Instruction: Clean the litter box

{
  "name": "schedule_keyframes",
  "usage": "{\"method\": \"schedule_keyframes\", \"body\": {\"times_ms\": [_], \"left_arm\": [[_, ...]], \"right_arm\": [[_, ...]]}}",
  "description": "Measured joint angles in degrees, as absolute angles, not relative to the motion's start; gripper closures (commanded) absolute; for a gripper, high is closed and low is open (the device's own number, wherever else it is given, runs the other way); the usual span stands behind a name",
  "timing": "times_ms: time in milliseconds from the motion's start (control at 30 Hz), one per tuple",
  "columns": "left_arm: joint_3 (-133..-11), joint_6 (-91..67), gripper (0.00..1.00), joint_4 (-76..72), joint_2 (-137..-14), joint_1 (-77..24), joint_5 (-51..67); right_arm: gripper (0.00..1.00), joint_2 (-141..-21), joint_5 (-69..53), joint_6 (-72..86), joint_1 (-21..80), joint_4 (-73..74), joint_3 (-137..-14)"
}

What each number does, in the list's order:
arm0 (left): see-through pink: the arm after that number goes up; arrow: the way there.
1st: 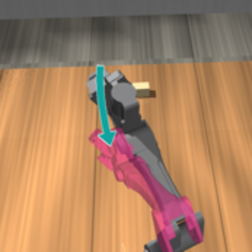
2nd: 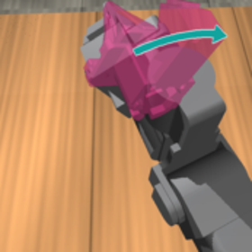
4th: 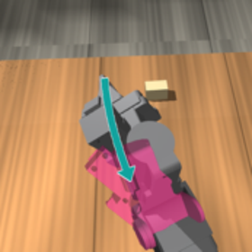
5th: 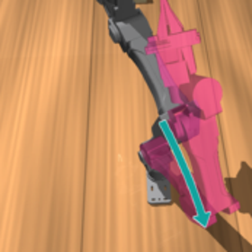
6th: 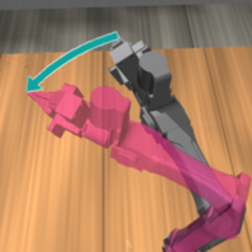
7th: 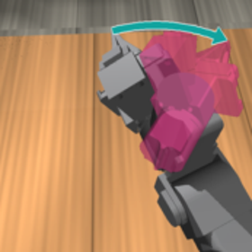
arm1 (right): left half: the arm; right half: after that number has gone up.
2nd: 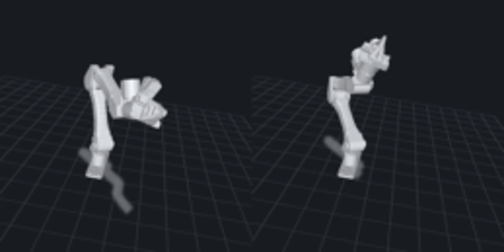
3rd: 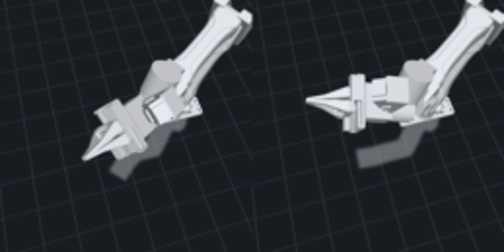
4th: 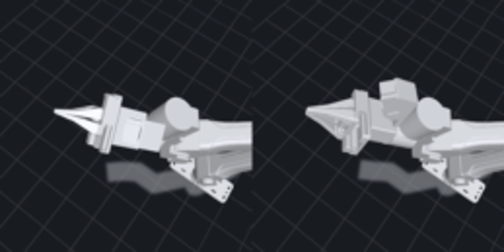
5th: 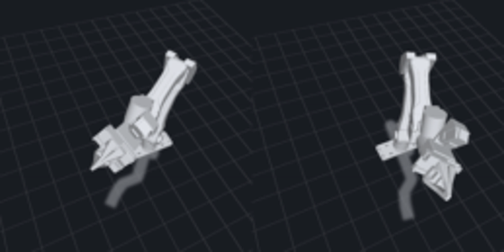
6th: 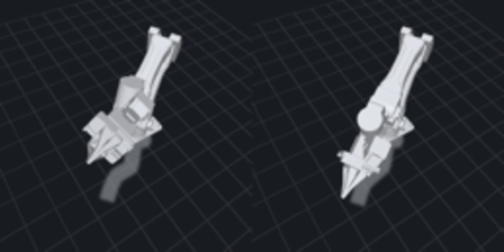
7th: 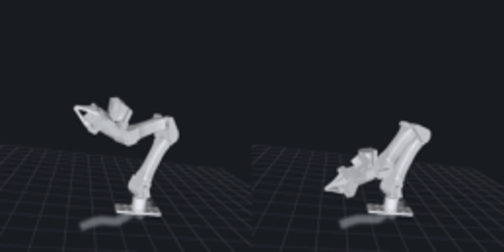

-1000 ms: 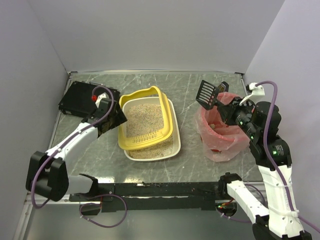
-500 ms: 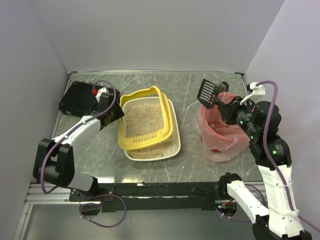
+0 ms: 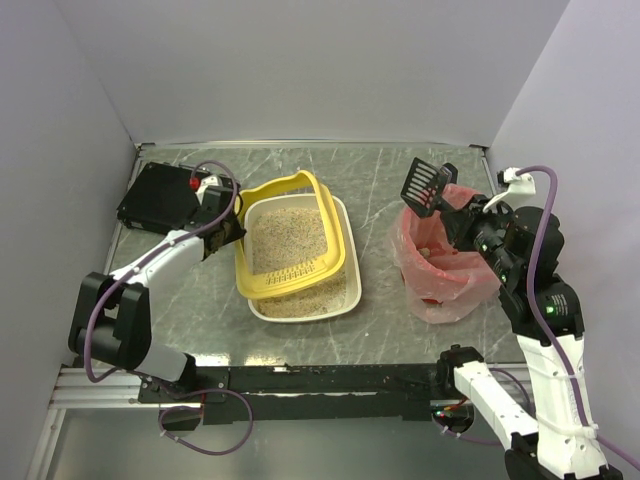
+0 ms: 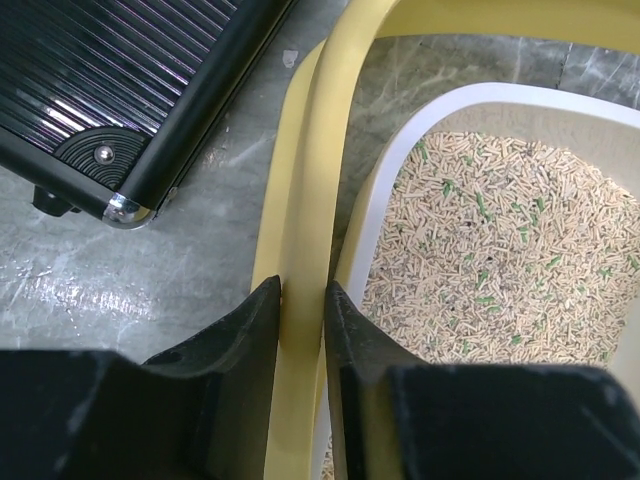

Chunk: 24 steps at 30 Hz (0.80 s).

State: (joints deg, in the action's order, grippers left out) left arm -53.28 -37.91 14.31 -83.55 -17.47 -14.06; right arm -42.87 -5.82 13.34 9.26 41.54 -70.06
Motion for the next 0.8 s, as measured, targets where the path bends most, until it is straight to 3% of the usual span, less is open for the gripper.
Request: {"method": "schedule_keyframes", "body": {"times_ms": [167, 300, 533, 800], "left_arm": [[-54.37, -37.01, 0.72, 14.24, -85.03, -18.9, -16.03], [-55.22, -36.01, 0.99, 14.17, -85.86, -19.35, -16.69], [-55.64, -34.74, 0.99, 14.87, -85.76, -20.18, -19.05], [-55.64, -33.19, 0.99, 20.51, -82.28, -28.1, -26.72]], "right_arm": [[1.0, -42.65, -5.41, 13.17, 9.26, 41.52, -70.06], [1.0, -42.06, -5.32, 13.13, 9.26, 41.43, -69.97], [1.0, -40.21, -4.82, 12.93, 9.26, 40.88, -68.93], [1.0, -39.07, -5.02, 12.97, 9.26, 39.51, -67.48]]}}
